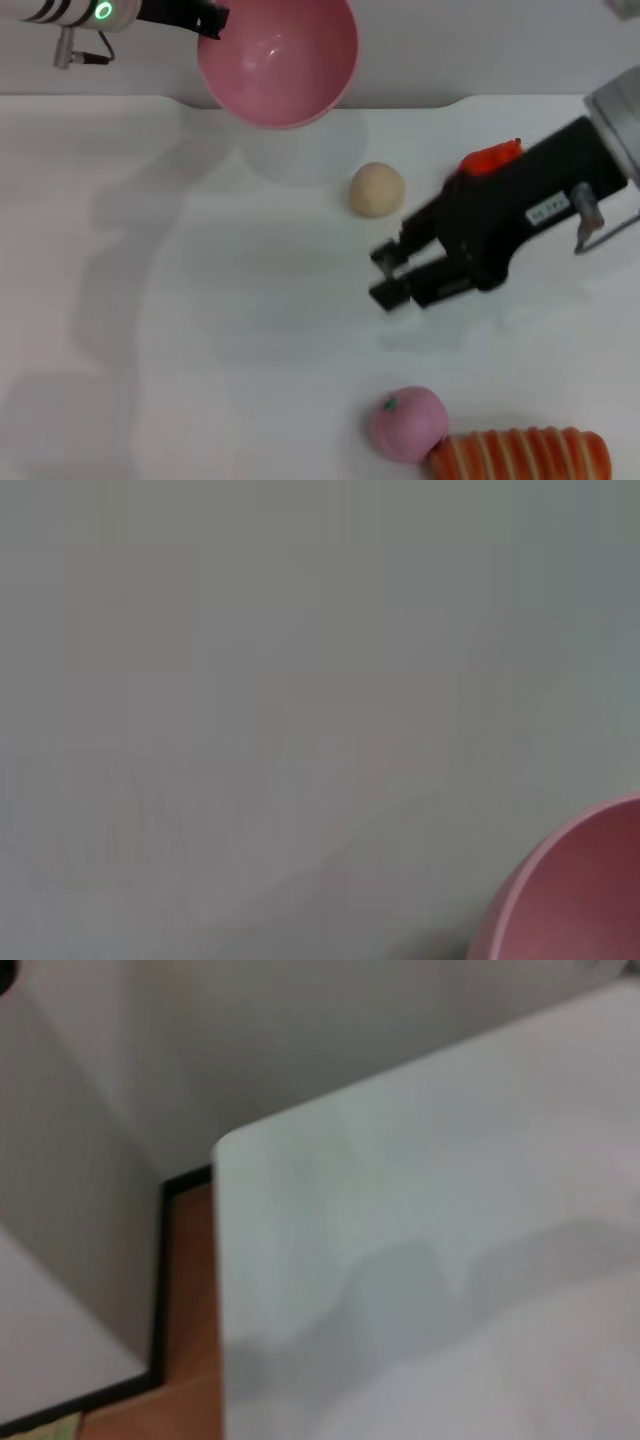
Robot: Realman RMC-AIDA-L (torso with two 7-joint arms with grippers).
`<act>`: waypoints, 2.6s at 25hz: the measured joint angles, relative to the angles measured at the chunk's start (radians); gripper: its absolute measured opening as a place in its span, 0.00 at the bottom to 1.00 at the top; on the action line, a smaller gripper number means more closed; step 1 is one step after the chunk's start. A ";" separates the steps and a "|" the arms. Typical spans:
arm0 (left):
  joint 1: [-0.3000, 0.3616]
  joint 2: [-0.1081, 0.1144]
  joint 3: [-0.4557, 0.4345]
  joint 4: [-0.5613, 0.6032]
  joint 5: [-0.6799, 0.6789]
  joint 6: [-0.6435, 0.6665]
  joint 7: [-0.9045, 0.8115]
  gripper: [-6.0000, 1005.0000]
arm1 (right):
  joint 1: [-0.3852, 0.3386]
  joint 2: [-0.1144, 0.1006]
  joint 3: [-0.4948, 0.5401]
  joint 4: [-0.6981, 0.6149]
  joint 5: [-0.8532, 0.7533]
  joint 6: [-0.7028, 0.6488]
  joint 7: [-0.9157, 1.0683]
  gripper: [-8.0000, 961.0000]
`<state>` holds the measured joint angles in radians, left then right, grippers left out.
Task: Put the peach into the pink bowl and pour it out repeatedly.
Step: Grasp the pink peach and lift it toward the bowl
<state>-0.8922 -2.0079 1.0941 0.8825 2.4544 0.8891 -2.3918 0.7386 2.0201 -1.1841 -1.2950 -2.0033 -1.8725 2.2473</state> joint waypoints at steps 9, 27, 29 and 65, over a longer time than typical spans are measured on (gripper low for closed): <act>0.020 0.000 0.007 -0.001 0.002 0.006 -0.006 0.04 | 0.011 0.051 -0.065 0.063 -0.185 -0.012 0.003 0.43; 0.041 -0.014 0.009 -0.002 0.002 0.004 0.005 0.04 | 0.025 0.053 -0.315 0.276 -0.345 0.277 -0.007 0.43; 0.043 -0.014 0.009 -0.002 0.006 0.004 0.005 0.04 | 0.025 0.053 -0.336 0.276 -0.343 0.282 -0.007 0.43; 0.036 -0.035 0.009 -0.008 0.009 -0.028 0.002 0.04 | 0.039 0.055 -0.476 0.358 -0.313 0.380 -0.065 0.44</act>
<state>-0.8560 -2.0432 1.1029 0.8743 2.4635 0.8615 -2.3896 0.7771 2.0755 -1.6604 -0.9368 -2.3165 -1.4920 2.1819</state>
